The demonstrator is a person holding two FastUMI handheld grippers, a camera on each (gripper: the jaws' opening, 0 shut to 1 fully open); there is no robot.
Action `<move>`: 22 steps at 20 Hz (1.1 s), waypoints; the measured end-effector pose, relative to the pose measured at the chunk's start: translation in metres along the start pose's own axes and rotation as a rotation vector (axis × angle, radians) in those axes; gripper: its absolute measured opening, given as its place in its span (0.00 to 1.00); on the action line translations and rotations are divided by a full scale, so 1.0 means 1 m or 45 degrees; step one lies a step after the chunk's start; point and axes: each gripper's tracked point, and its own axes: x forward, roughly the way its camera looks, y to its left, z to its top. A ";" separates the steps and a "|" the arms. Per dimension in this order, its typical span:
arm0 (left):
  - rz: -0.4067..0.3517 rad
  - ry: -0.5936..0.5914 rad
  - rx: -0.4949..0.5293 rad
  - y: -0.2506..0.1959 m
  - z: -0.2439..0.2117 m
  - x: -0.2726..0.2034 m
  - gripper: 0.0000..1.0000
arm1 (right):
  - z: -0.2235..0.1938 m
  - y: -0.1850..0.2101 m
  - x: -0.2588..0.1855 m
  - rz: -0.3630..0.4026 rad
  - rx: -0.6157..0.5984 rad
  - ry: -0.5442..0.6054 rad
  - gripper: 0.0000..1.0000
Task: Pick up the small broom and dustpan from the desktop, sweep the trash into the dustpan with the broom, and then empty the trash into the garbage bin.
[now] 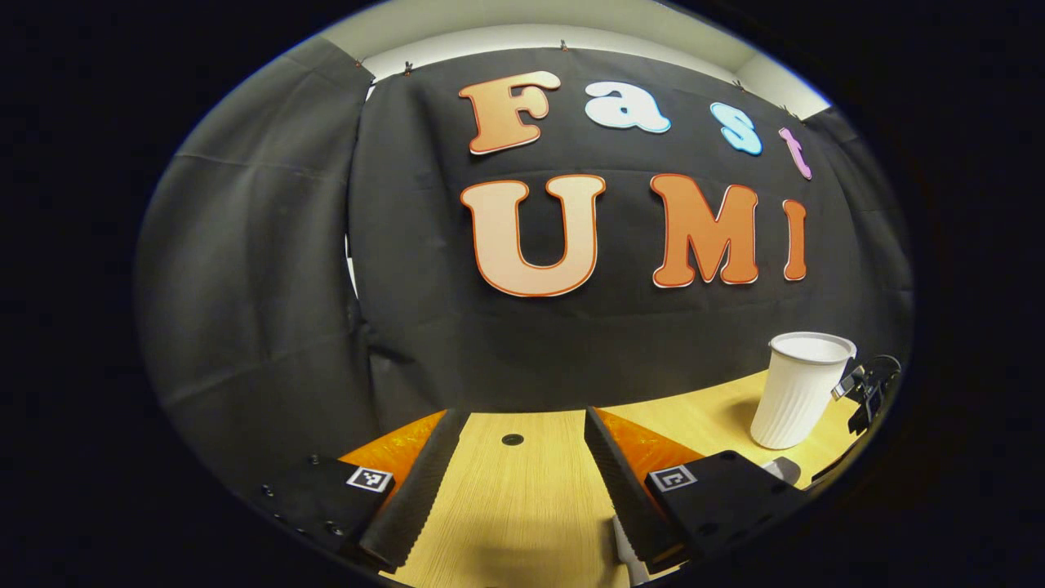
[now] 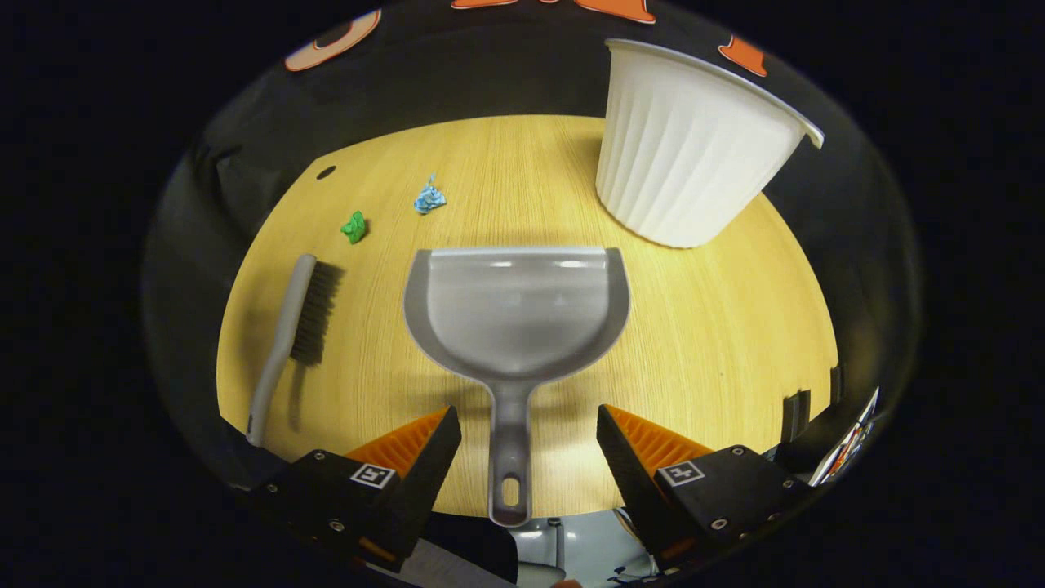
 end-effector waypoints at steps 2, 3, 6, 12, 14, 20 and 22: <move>0.021 0.023 0.011 0.007 -0.009 -0.001 0.99 | -0.002 -0.001 0.009 -0.003 -0.001 0.044 1.00; 0.031 0.035 0.012 0.011 -0.012 -0.002 0.99 | -0.001 -0.001 0.014 -0.009 -0.015 0.059 1.00; 0.054 0.067 0.011 0.019 -0.024 -0.002 0.99 | -0.002 0.002 0.030 -0.009 -0.052 0.124 1.00; 0.076 0.100 0.018 0.026 -0.035 0.003 0.98 | -0.006 0.007 0.047 0.000 -0.049 0.212 0.89; 0.071 0.114 0.020 0.022 -0.039 0.007 0.98 | -0.005 0.010 0.050 0.012 -0.026 0.213 0.71; 0.017 0.239 -0.005 -0.004 -0.065 0.018 0.99 | -0.003 0.011 0.054 0.028 0.009 0.230 0.29; -0.019 0.300 0.008 -0.016 -0.077 0.022 0.99 | -0.002 0.010 0.054 0.030 -0.010 0.233 0.27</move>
